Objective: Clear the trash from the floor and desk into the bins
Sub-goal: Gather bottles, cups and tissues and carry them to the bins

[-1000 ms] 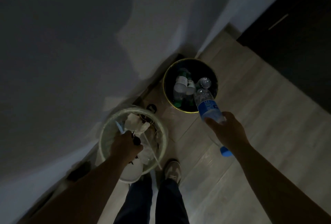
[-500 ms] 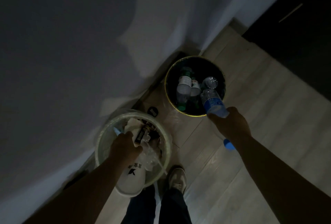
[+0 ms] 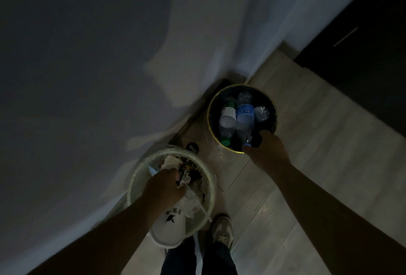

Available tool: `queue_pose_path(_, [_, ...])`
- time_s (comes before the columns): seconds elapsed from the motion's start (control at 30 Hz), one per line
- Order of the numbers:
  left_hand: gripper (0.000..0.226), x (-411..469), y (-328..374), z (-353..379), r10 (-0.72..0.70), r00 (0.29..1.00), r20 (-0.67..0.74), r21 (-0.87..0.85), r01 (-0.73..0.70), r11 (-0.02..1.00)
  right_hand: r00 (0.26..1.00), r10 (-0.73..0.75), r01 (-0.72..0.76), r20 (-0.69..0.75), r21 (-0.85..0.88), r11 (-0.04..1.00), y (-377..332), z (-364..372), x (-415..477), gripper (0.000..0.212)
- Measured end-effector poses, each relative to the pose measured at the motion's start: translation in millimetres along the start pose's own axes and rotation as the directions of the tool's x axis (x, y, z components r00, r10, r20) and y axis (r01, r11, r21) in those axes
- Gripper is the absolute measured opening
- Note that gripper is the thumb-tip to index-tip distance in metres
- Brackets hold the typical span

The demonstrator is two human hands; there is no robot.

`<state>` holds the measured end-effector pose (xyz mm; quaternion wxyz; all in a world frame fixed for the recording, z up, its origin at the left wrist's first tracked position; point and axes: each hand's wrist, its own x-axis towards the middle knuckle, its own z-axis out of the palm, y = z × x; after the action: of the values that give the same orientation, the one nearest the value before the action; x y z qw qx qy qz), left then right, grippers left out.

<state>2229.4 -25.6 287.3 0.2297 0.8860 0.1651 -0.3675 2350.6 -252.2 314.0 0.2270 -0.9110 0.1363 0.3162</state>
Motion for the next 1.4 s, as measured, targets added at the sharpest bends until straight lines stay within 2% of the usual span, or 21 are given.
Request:
queue_pose_path(0.13, [0.034, -31, 25, -42, 0.117, 0.993, -0.016, 0.008, -0.117, 0.993, 0.999, -0.032, 0.033, -0.020, 0.011, 0.999, -4, -32, -41, 0.056])
queue_pose_path(0.3, [0.038, -86, 72, -120, 0.271, 0.960, -0.077, 0.014, -0.270, 0.963, 0.989, -0.114, 0.110, -0.091, -0.042, 0.993, -29, -109, -106, 0.056])
queue_pose_path(0.43, [0.028, -145, 121, -199, 0.426, 0.885, -0.188, 0.140, -0.405, 0.903, 0.961, -0.227, 0.211, -0.156, -0.114, 0.971, -61, -191, -172, 0.060])
queue_pose_path(0.53, [0.033, -197, 157, -261, 0.545, 0.791, -0.277, 0.180, -0.514, 0.839, 0.916, -0.336, 0.295, -0.218, -0.201, 0.934, -88, -262, -227, 0.066])
queue_pose_path(0.63, [0.038, -258, 193, -328, 0.651, 0.660, -0.374, 0.242, -0.608, 0.756, 0.842, -0.446, 0.375, -0.304, -0.267, 0.888, -114, -333, -292, 0.055])
queue_pose_path(0.73, [0.040, -329, 227, -393, 0.724, 0.532, -0.439, 0.349, -0.642, 0.683, 0.756, -0.534, 0.426, -0.379, -0.334, 0.840, -135, -398, -363, 0.050])
queue_pose_path(0.9, [0.037, -454, 265, -479, 0.770, 0.322, -0.551, 0.472, -0.642, 0.605, 0.568, -0.654, 0.484, -0.499, -0.440, 0.756, -163, -494, -471, 0.052])
queue_pose_path(1.07, [0.036, -550, 293, -525, 0.764, 0.136, -0.631, 0.599, -0.541, 0.591, 0.359, -0.733, 0.540, -0.578, -0.512, 0.668, -180, -563, -543, 0.052])
queue_pose_path(1.2, [0.036, -597, 314, -529, 0.739, 0.061, -0.671, 0.628, -0.482, 0.611, 0.238, -0.793, 0.607, -0.560, -0.552, 0.572, -176, -597, -571, 0.052])
queue_pose_path(1.4, [0.036, -633, 331, -514, 0.669, 0.064, -0.740, 0.603, -0.377, 0.703, 0.120, -0.877, 0.660, -0.466, -0.622, 0.421, -175, -628, -574, 0.047])
